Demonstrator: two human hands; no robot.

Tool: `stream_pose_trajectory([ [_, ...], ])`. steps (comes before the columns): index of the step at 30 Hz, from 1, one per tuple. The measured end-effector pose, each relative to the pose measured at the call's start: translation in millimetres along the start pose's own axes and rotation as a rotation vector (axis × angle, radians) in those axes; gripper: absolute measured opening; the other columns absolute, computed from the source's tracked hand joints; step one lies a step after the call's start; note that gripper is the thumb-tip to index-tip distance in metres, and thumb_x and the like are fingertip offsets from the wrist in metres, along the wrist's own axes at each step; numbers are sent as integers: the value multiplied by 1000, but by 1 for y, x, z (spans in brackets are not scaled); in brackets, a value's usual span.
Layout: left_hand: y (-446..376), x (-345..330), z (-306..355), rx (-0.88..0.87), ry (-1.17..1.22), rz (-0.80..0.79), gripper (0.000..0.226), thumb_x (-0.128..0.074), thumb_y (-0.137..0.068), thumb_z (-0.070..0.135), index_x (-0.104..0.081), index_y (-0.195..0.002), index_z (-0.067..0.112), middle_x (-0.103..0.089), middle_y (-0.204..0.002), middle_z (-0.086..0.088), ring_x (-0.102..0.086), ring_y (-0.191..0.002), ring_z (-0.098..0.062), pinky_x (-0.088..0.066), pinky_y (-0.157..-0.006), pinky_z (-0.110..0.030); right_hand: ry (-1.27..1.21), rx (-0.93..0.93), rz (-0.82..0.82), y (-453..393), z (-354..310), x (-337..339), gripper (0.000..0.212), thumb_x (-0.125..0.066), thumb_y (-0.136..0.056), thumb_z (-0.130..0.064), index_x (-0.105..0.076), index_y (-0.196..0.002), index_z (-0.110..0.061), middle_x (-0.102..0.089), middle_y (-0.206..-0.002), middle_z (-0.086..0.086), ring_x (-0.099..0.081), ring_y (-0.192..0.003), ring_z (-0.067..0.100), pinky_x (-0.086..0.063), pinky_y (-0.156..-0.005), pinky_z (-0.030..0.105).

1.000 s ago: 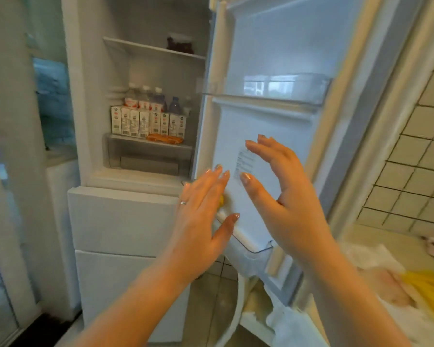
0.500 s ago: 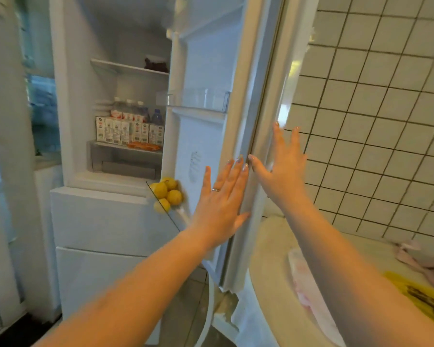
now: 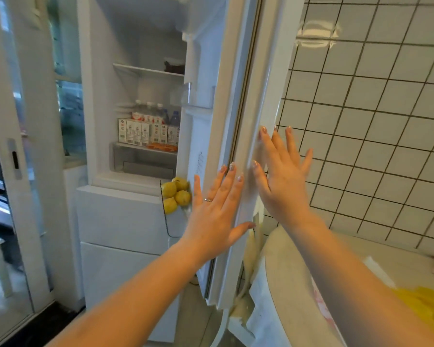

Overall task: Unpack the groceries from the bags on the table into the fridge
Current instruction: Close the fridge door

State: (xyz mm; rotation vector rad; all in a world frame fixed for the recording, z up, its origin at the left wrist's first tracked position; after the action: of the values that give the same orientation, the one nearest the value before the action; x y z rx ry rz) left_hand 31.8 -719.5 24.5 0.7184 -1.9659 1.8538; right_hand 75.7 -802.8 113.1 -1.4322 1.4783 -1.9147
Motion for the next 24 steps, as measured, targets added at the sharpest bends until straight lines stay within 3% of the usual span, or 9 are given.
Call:
stream_pose_trajectory([
  [3, 17, 15, -31, 30, 36, 42, 90, -30, -88, 67, 13, -148, 14, 4, -156, -12, 4, -145, -27, -2, -110, -62, -3, 144, 18, -2, -36, -14, 56, -29, -97, -43, -12, -148, -28, -12, -155, -3, 4, -145, 16, 7, -112, 57],
  [9, 55, 53, -113, 116, -5, 112, 90, -37, -88, 62, 13, -148, 16, 12, -156, -5, -1, -145, -29, 0, -111, -62, -28, 405, 55, -20, -121, -55, 58, -37, -97, -47, -18, -147, -22, -15, -155, 12, -3, -145, 28, -1, -111, 64],
  [14, 84, 79, -189, 262, -93, 91, 80, -38, -91, 49, 6, -149, 15, 2, -157, -5, 0, -145, -25, -4, -111, -61, -124, 547, 147, -43, -198, -92, 60, -46, -94, -50, -29, -143, -21, -21, -153, 17, -9, -143, 32, -6, -110, 66],
  [18, 103, 90, -254, 357, -152, 53, 77, -43, -89, 37, 0, -149, 13, -3, -156, -6, -2, -145, -24, -4, -115, -51, -198, 595, 179, -65, -254, -134, 60, -51, -92, -48, -36, -142, -19, -23, -152, 16, -12, -143, 32, -6, -110, 66],
  [24, 113, 94, -358, 458, -128, 4, 73, -46, -91, 33, -5, -148, 14, -4, -156, 2, -1, -145, -18, -7, -117, -35, -111, 718, 136, -102, -313, -211, 72, -63, -84, -44, -36, -143, -14, -24, -153, 13, -14, -143, 30, -6, -110, 65],
])
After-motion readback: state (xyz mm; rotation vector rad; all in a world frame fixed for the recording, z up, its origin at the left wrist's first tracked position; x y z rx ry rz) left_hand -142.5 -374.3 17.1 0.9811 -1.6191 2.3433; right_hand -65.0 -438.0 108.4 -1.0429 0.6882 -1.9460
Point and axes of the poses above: each hand's wrist, its own y-axis away from the middle knuckle, its own x-axis out of the back of the hand, z = x × y, the point moved 10 cm from there along -y, towards the middle knuckle
